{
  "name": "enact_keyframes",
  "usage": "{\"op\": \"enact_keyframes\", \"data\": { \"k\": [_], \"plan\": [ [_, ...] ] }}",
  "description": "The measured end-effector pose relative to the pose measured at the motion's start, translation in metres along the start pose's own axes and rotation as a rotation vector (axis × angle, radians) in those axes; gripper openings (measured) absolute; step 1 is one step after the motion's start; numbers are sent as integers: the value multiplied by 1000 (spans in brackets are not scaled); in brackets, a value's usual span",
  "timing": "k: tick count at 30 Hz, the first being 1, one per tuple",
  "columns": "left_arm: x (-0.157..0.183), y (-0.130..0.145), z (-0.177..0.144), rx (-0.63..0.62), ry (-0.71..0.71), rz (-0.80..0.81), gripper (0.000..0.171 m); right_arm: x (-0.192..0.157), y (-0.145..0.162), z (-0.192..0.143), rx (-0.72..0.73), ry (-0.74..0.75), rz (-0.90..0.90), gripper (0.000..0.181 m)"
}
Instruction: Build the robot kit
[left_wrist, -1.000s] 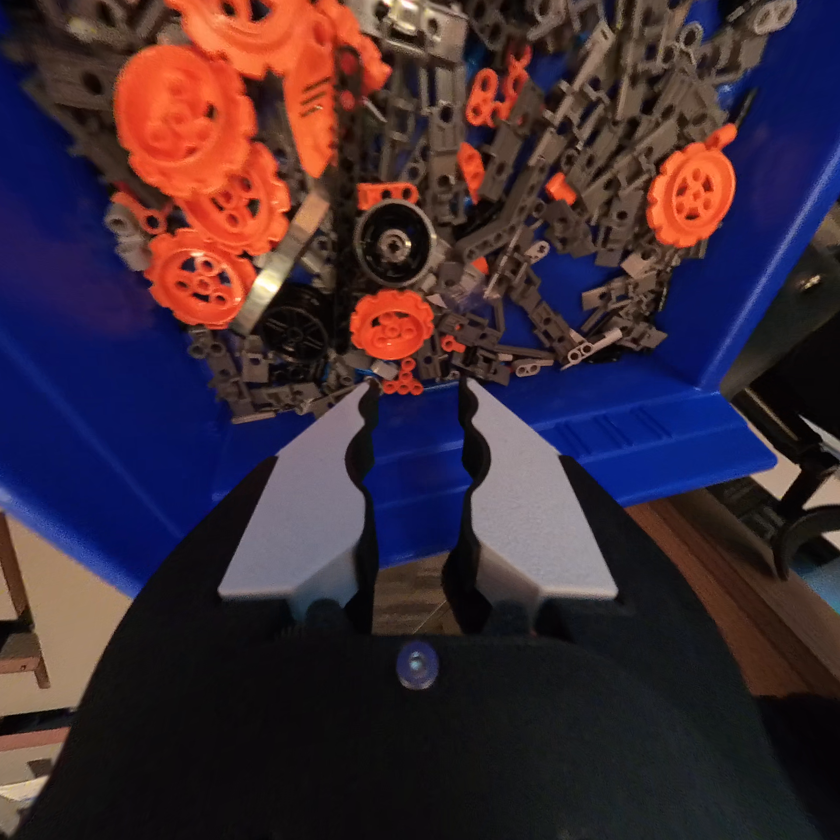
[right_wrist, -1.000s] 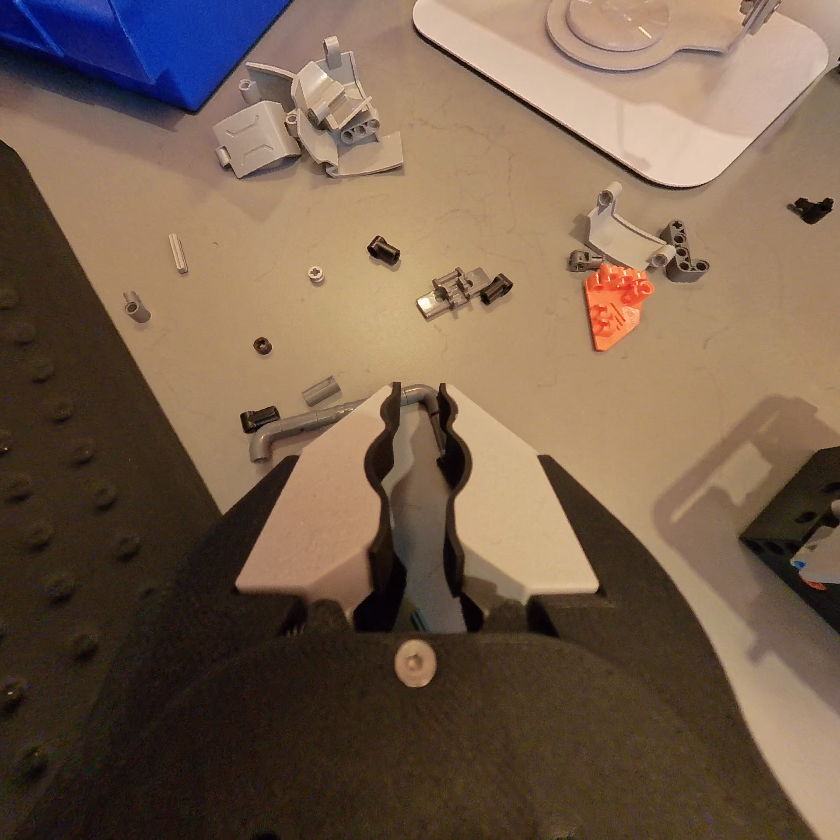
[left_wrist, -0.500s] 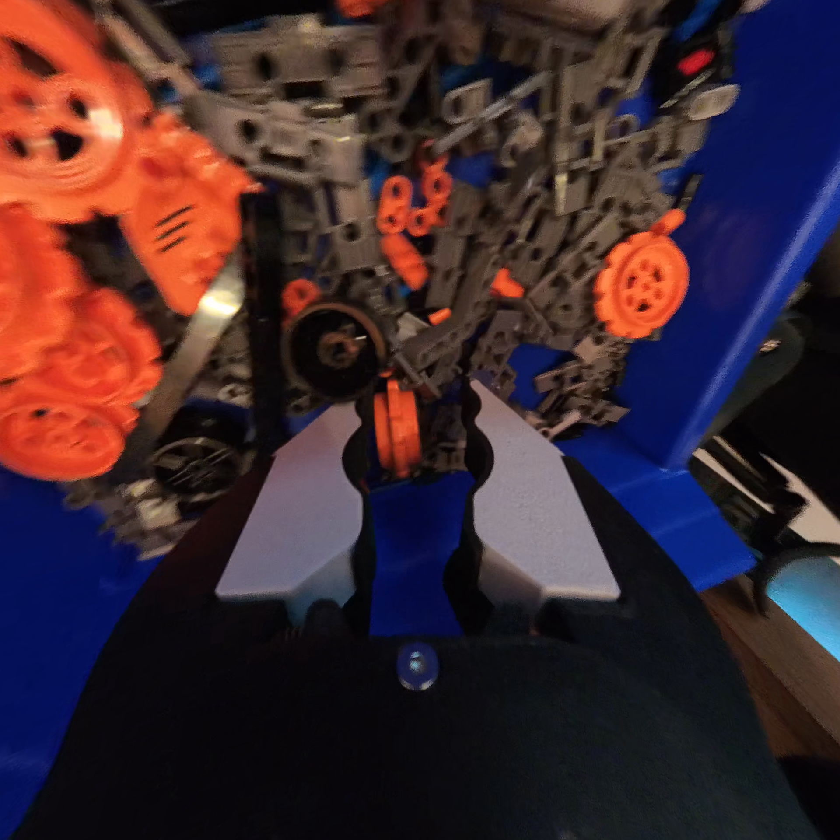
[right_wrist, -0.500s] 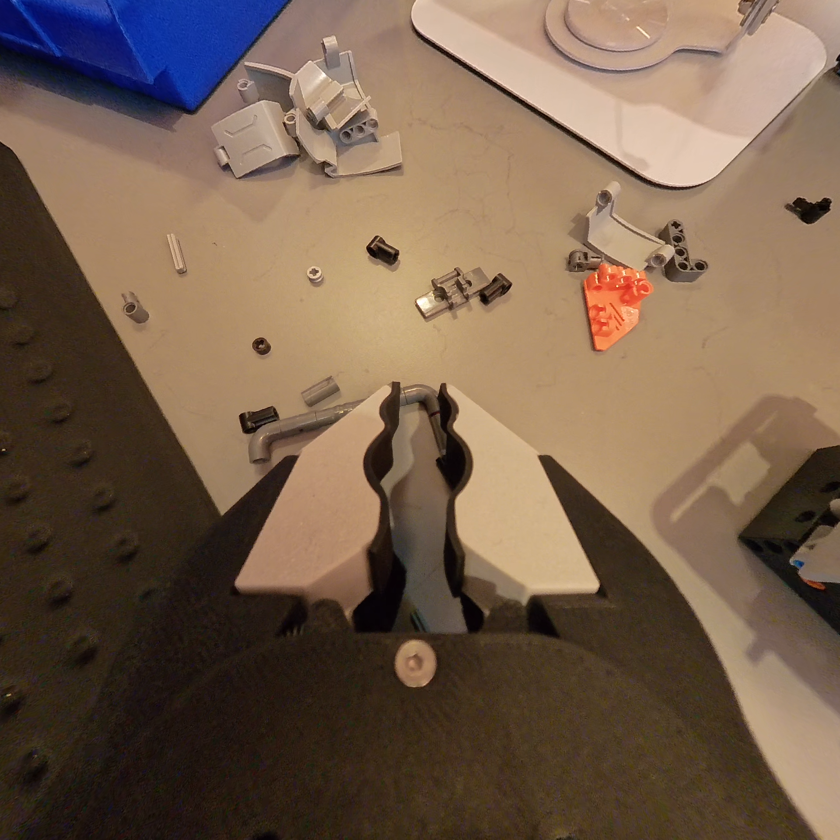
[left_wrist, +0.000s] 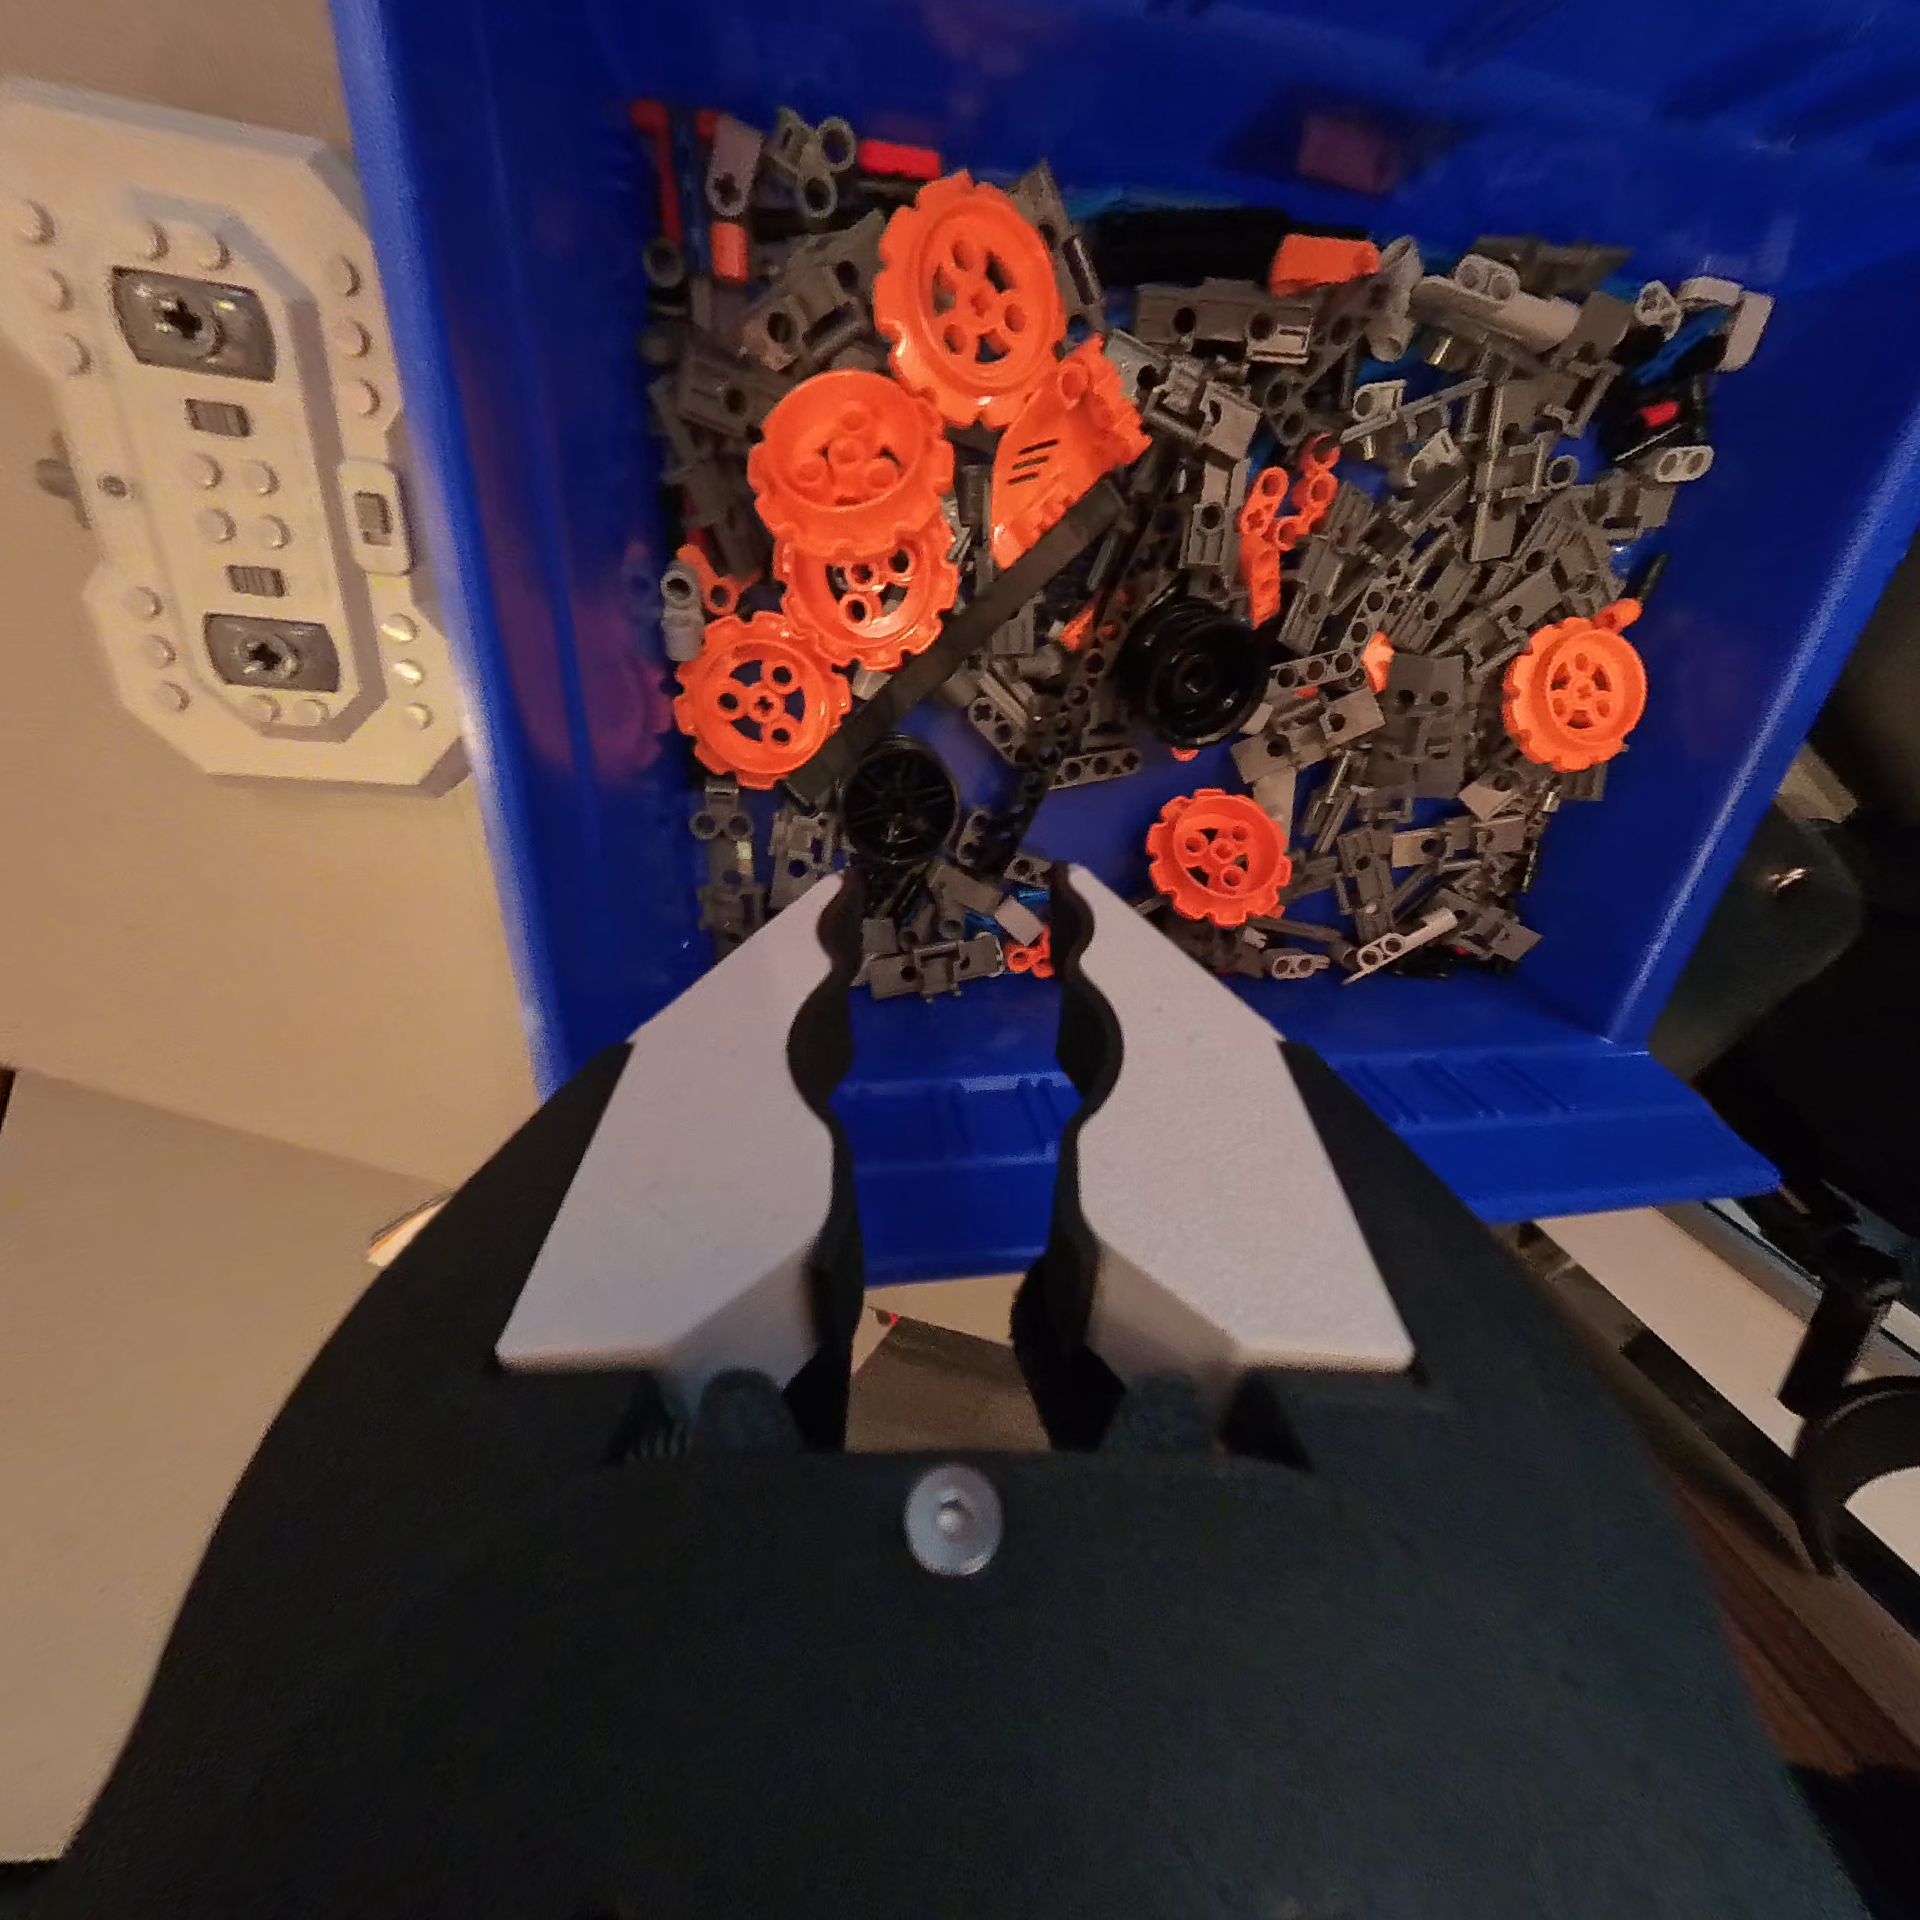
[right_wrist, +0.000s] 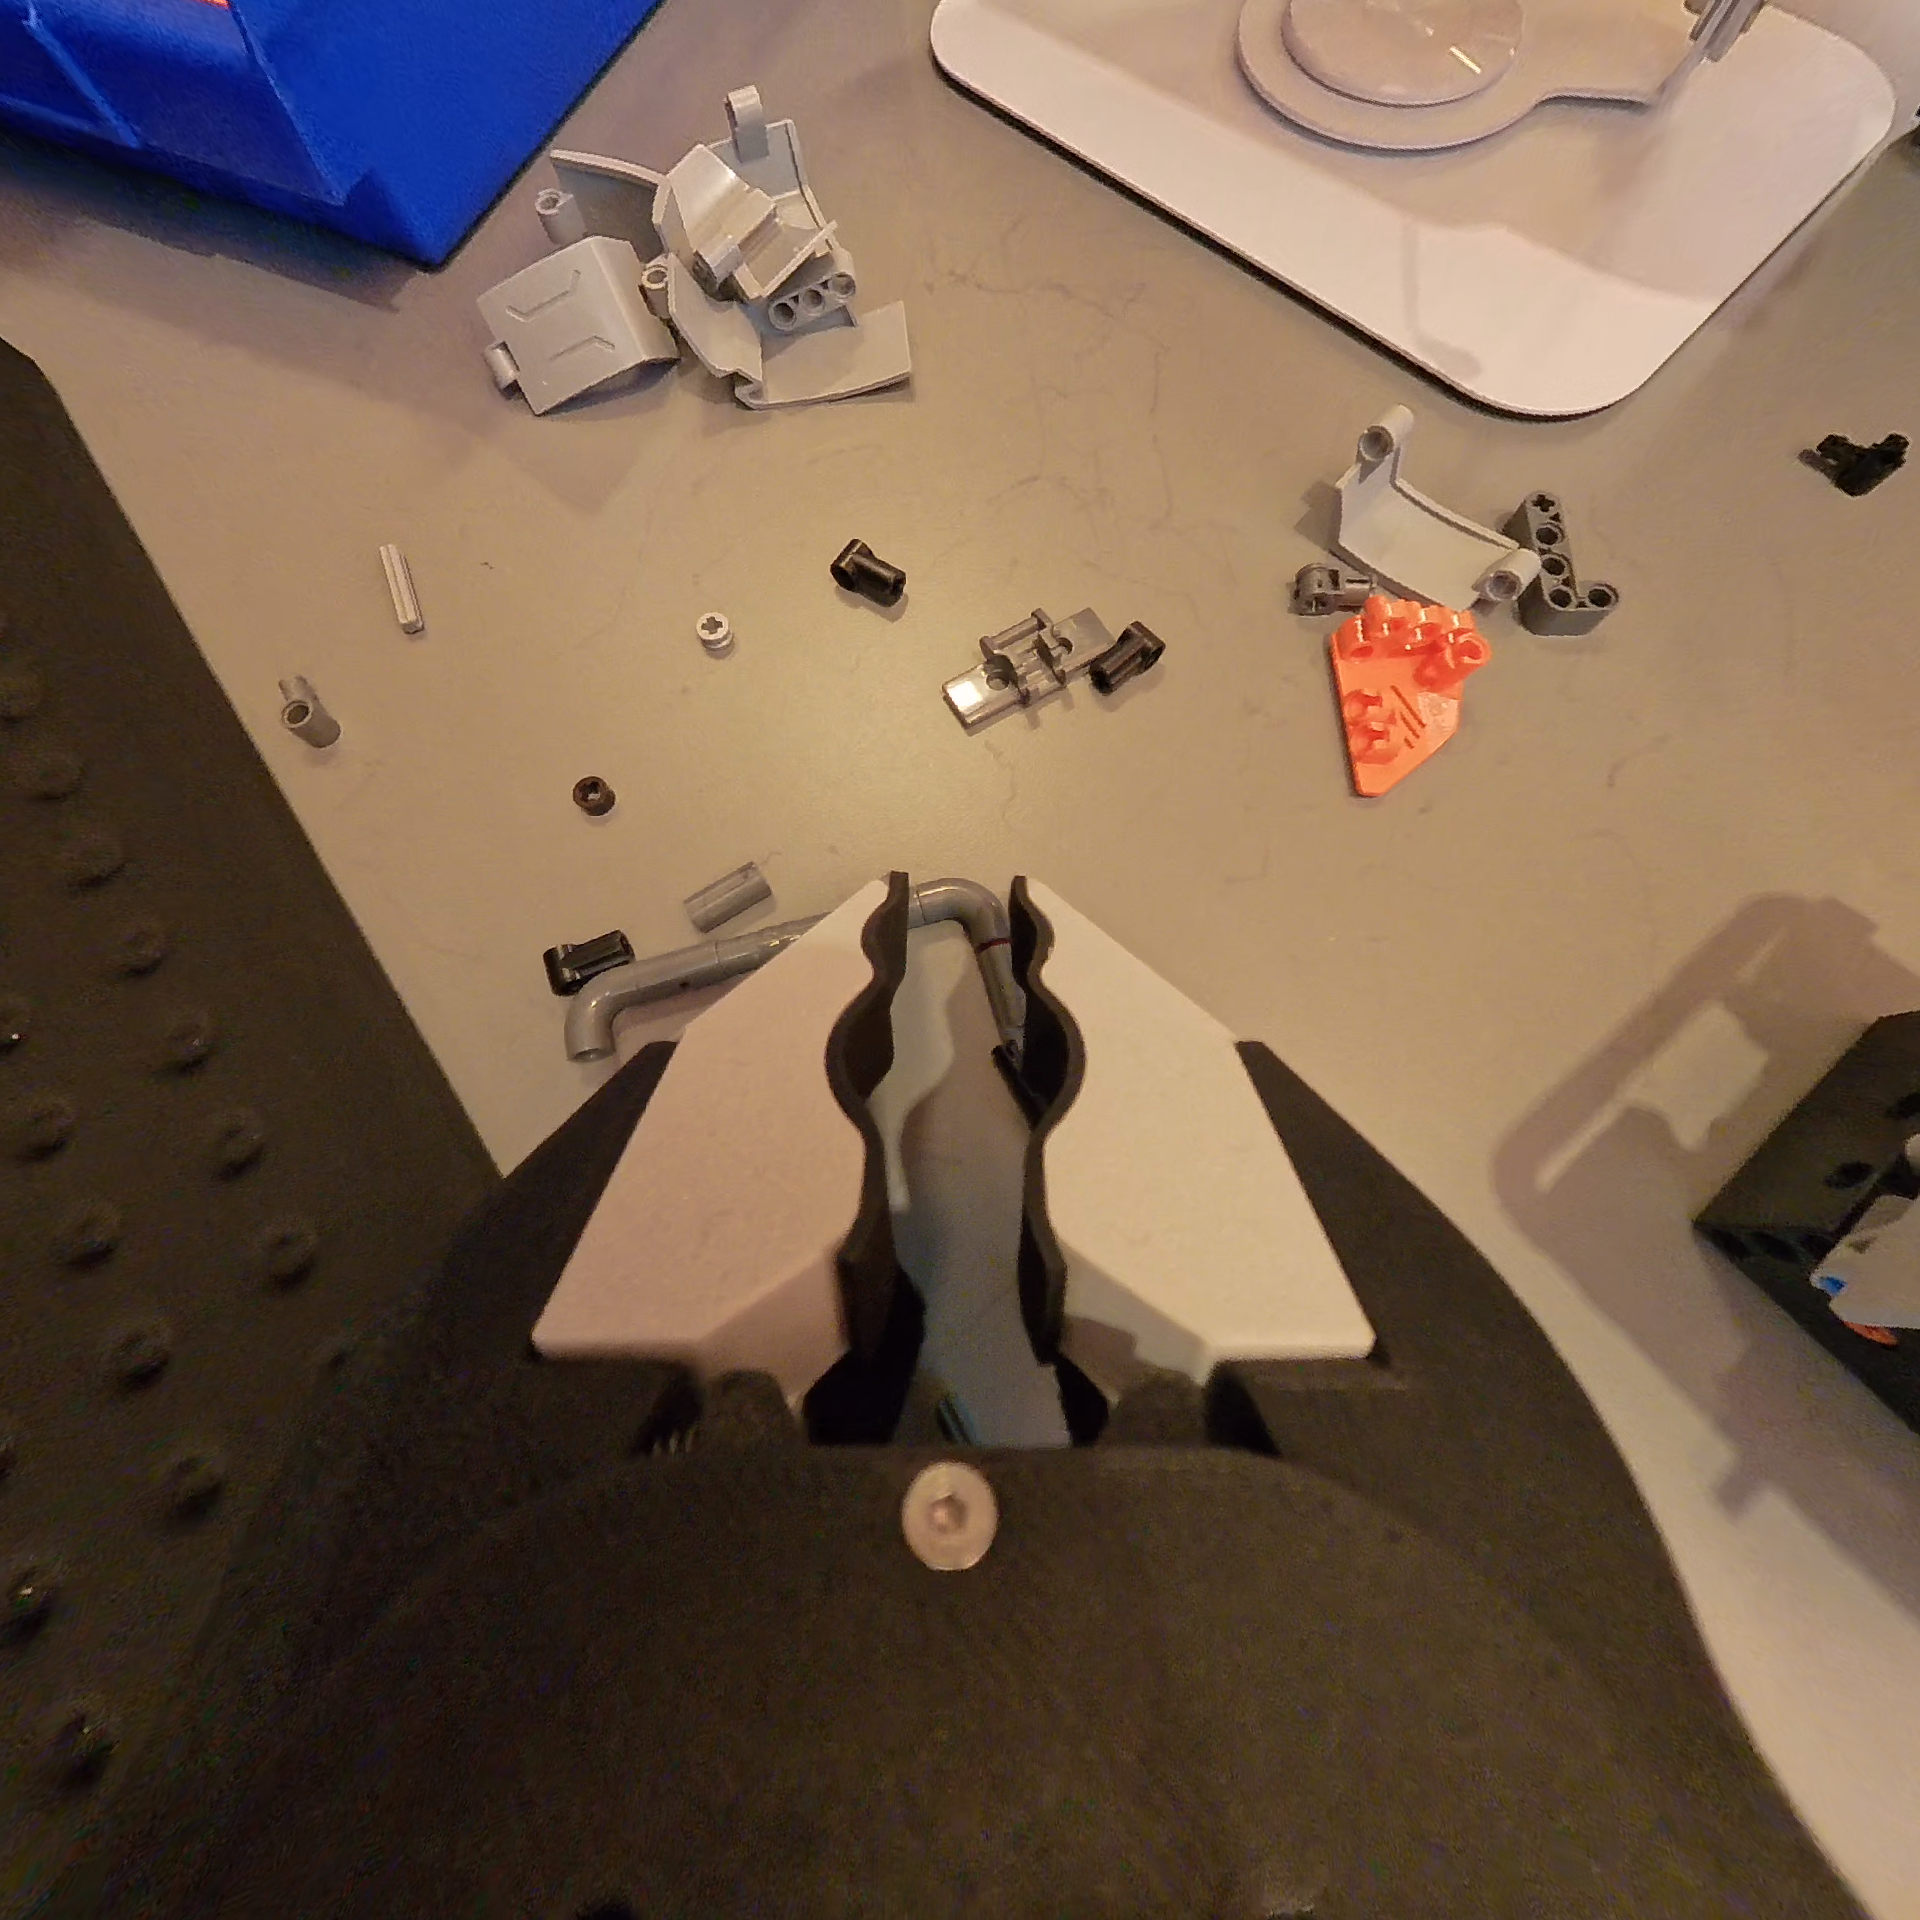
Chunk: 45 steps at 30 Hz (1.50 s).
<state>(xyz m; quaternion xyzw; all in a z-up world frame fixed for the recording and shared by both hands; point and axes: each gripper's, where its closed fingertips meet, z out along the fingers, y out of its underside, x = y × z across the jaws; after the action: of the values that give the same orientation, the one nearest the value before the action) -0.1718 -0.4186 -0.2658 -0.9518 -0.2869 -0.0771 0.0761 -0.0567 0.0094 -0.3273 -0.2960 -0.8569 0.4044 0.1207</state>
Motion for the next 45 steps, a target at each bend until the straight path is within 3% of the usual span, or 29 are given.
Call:
{"op": "enact_keyframes", "data": {
  "k": [3, 6, 9, 14, 16, 17, 20, 22, 25, 28, 30, 33, 37, 40, 43, 45],
  "plan": [
    [1, -5, 14, -16, -26, 40, 42, 0, 0, 0, 0, 3, -1, 17],
    [5, -29, 23, 38, -45, 98, 53, 1, 0, 0, 0, 3, 3, 17],
    [12, -52, 32, 92, -32, 148, 55, 1, 0, 0, 0, 4, 4, 18],
    [12, -62, 43, 80, -56, 179, 58, 1, 0, 0, 0, 4, 8, 19],
    [18, -57, 43, 68, -41, 180, 51, 2, 0, 0, 0, 4, 9, 19],
    [30, -49, 46, 44, 18, 194, 33, 2, 0, 0, 0, 4, 10, 19],
    [43, -24, 64, -53, 60, 191, 28, 2, 0, 0, 0, 2, 15, 19],
    [54, -17, 71, -59, 85, 203, 35, 2, 0, 0, 0, 1, 16, 19],
    [82, 4, 68, -128, 220, 239, 32, 2, 0, 0, -1, -1, 20, 19],
    [63, -25, 49, 44, 162, 185, 29, 2, 0, 0, -1, -1, 19, 19],
    [24, -57, 33, 196, -16, 138, 50, 2, 0, 0, -1, -1, 20, 19],
    [10, -88, 23, 329, -44, 144, 56, 2, 0, 0, -1, 1, 20, 20],
    [13, -80, 57, 180, -6, 154, 59, 2, 0, 0, 0, 4, 18, 20],
    [21, -73, 68, 145, 29, 153, 56, 3, 0, 0, 0, 6, 17, 20],
    [49, -46, 70, 24, 175, 172, 34, 3, 0, 0, 0, 4, 19, 20],
    [40, -50, 65, 59, 109, 190, 32, 3, 0, 0, 0, 4, 20, 20]
  ]
}}
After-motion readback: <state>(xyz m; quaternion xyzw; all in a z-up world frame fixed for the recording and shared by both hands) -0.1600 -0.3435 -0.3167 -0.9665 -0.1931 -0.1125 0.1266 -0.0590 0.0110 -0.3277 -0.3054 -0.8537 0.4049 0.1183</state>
